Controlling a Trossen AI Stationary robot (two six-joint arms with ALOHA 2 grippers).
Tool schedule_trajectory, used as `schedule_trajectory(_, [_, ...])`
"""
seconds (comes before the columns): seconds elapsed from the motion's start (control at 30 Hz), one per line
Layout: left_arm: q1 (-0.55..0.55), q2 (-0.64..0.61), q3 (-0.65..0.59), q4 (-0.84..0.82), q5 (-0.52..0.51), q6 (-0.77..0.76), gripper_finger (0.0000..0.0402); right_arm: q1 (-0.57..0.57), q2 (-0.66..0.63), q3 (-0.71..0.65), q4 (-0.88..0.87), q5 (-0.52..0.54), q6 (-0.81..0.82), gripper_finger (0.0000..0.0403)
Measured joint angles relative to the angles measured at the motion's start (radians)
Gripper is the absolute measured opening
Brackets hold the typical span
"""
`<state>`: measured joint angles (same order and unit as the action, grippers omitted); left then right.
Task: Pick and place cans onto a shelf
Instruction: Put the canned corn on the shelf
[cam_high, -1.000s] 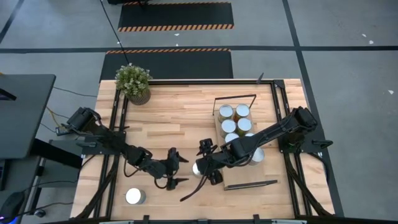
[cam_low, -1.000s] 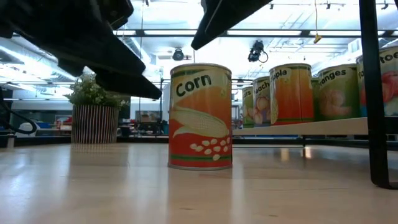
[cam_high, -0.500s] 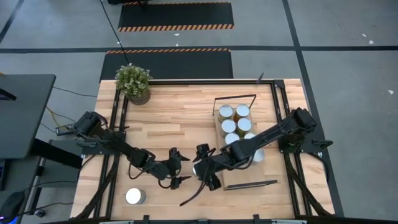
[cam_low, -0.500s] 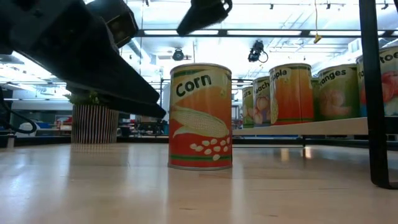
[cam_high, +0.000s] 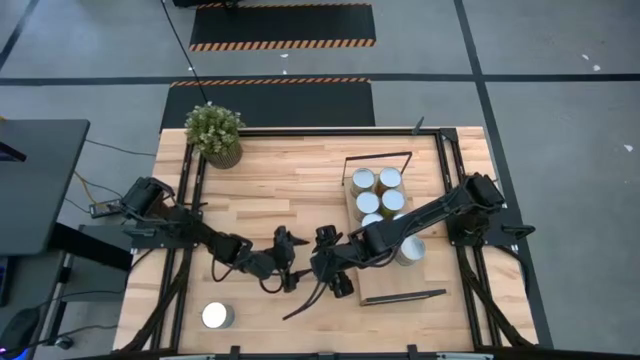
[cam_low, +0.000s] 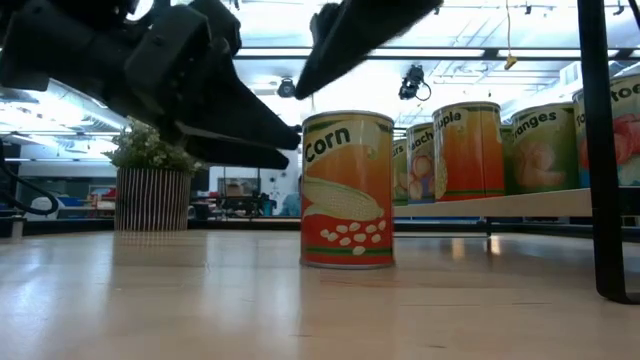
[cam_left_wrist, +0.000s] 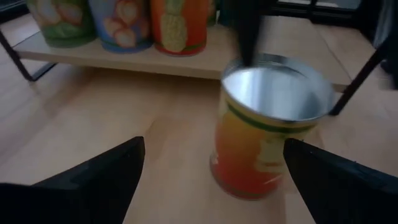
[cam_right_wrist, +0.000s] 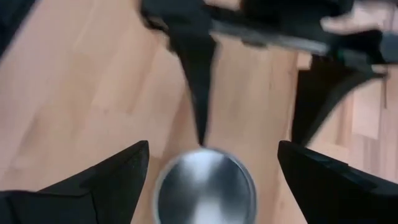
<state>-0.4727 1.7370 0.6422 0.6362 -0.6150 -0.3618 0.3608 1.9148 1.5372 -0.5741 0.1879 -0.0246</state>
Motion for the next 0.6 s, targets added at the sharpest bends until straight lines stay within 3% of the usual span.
schedule_trajectory(0.27, [-0.035, -0.014, 0.0, -0.024, 0.009, -0.032, 0.0389, -0.012, 0.0, -0.05, 0.01, 0.0, 0.005, 0.0376])
schedule_trajectory(0.6, [-0.047, -0.155, -0.001, -0.249, 0.02, -0.071, 0.0389, -0.022, 0.0, -0.056, -0.008, -0.037, -0.004, 0.0382])
